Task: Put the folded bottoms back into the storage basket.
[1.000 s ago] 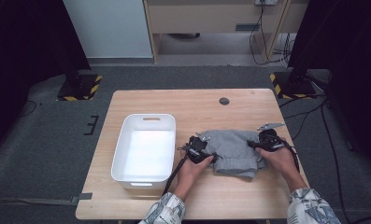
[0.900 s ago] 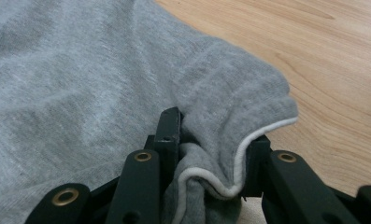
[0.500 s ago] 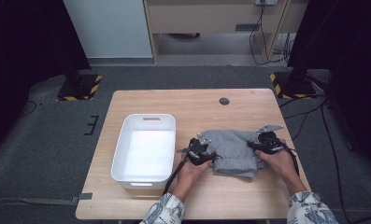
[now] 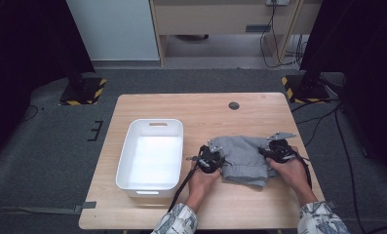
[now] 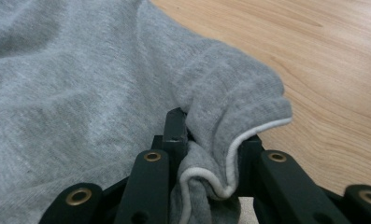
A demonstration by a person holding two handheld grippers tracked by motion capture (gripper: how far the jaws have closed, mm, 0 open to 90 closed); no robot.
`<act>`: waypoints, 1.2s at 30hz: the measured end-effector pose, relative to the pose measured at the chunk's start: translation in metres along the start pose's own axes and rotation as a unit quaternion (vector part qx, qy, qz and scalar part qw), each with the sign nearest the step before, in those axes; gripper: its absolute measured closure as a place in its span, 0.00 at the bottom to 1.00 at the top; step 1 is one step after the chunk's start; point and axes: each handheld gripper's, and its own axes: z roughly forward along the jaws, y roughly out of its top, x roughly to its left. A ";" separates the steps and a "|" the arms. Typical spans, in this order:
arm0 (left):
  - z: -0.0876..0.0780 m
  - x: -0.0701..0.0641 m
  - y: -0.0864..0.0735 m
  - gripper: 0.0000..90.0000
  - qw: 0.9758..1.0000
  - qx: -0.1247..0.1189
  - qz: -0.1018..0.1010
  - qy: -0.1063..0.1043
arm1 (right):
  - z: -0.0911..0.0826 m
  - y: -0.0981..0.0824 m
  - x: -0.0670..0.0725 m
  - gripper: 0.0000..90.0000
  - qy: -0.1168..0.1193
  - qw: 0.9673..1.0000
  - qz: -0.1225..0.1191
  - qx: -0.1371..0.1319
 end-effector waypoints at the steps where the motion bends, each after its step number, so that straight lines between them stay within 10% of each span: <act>1: -0.001 0.000 0.001 0.91 1.000 -0.001 -0.001 0.000 | -0.001 0.000 0.000 0.82 -0.001 1.000 0.001 -0.002; 36: -0.062 -0.017 0.057 0.94 0.999 -0.019 0.026 -0.017 | -0.048 0.040 0.005 0.84 -0.003 1.000 -0.019 -0.008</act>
